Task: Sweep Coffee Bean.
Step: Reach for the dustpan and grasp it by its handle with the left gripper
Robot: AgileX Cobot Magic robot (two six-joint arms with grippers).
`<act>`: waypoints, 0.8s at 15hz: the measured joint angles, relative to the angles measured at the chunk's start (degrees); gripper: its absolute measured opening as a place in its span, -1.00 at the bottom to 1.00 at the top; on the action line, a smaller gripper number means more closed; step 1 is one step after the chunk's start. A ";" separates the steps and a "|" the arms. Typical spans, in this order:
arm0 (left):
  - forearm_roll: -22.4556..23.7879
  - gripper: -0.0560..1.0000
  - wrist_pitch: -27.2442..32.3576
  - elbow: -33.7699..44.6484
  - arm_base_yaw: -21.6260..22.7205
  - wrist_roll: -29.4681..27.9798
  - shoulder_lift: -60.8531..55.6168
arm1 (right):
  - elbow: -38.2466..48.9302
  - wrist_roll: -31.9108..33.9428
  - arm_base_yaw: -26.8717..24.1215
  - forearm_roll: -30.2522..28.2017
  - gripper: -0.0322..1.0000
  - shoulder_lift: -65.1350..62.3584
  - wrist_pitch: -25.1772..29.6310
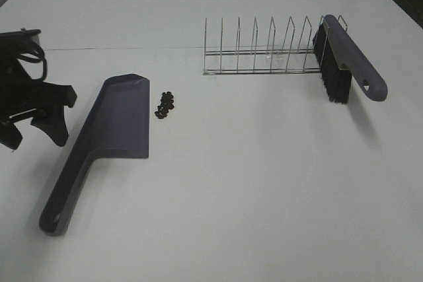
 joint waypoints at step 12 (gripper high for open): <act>7.68 0.32 -1.66 -2.18 -7.51 -6.59 7.91 | 0.00 0.00 0.00 0.00 0.62 0.00 0.00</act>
